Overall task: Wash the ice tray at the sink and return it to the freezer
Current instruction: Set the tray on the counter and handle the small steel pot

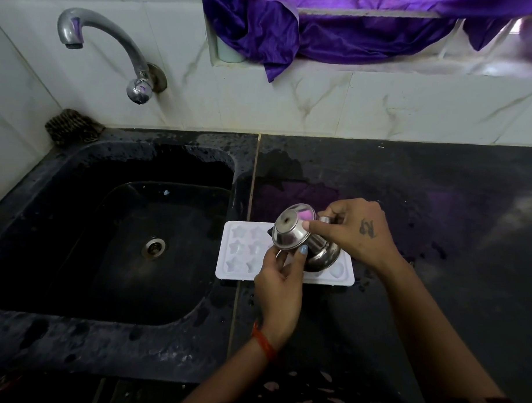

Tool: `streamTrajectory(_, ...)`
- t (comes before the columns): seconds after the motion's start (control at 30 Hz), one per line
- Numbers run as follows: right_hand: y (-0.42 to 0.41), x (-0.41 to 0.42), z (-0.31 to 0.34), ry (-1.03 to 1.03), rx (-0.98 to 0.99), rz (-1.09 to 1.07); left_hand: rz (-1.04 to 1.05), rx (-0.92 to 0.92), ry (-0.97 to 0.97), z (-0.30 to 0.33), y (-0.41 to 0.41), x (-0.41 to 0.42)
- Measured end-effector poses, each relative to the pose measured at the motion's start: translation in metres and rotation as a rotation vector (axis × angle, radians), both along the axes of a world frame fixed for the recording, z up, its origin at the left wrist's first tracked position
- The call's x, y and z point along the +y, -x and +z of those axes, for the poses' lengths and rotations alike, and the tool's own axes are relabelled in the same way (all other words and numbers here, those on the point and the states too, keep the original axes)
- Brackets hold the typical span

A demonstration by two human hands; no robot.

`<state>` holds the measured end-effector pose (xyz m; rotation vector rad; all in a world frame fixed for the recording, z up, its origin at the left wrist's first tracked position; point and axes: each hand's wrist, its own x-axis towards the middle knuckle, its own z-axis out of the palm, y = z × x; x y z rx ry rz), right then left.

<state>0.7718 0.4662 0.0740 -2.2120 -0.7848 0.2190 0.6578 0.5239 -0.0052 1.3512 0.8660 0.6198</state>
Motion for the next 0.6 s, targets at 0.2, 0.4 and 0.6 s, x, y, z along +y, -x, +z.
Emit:
streamTrajectory(0.2,-0.002,-0.011,0.001,-0.01,-0.013,-0.032,-0.042,-0.011,0.058,0.001,-0.003,-0.004)
streamTrajectory(0.4,-0.001,-0.015,0.009,0.121,-0.128,-0.042,-0.107,-0.025,0.144,0.0,-0.007,-0.011)
streamTrajectory(0.6,0.001,-0.015,0.014,0.205,-0.205,-0.022,-0.142,-0.084,0.199,0.002,-0.009,-0.015)
